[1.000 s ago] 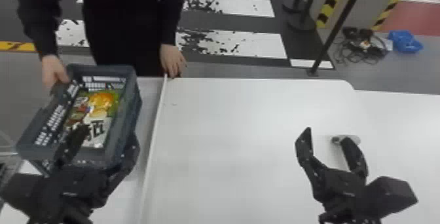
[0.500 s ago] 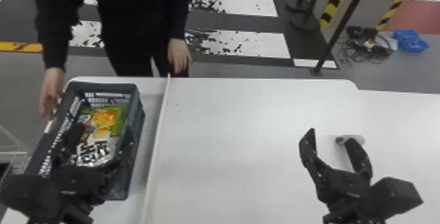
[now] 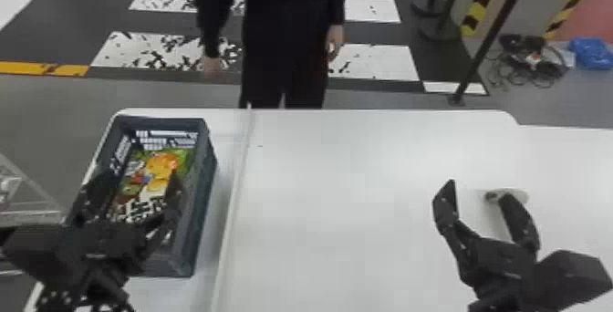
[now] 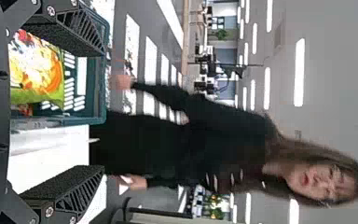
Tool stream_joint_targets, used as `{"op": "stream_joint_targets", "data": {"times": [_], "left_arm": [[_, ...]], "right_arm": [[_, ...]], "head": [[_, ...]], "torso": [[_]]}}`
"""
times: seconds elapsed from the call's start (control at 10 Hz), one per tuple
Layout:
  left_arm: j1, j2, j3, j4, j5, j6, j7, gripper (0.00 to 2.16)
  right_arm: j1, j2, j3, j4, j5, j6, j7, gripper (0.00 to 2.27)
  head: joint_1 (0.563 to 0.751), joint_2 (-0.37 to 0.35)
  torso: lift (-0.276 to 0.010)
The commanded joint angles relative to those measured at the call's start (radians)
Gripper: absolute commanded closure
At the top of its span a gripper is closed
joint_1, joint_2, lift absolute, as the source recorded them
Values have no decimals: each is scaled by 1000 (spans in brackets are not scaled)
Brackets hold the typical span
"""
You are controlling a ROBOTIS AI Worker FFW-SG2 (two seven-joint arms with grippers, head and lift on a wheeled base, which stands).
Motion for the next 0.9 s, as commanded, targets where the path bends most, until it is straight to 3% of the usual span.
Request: {"op": "stream_joint_targets", "data": {"times": [0.0, 0.1, 0.3, 0.5, 0.8], "left_arm": [[-31, -3, 45, 0, 39, 101, -21, 137], [-59, -9, 78, 3, 61, 187, -33, 137], [-111, -26, 111, 15, 99, 251, -45, 134], [-191, -38, 131, 80, 131, 355, -54, 130], [-297, -52, 134, 173, 130, 469, -51, 124]], "right_arm": [[2, 0, 0, 0, 2, 0, -1, 134], [4, -2, 0, 3, 2, 0, 1, 134], [2, -3, 0, 3, 7, 0, 1, 134], [-1, -8, 2, 2, 7, 0, 1, 134], [-2, -11, 3, 3, 7, 3, 1, 134]], "head": [[695, -21], [695, -2], [695, 30], [695, 51], [695, 78]], "torso": [[-29], [-29], [-29], [-29], [-29]]}}
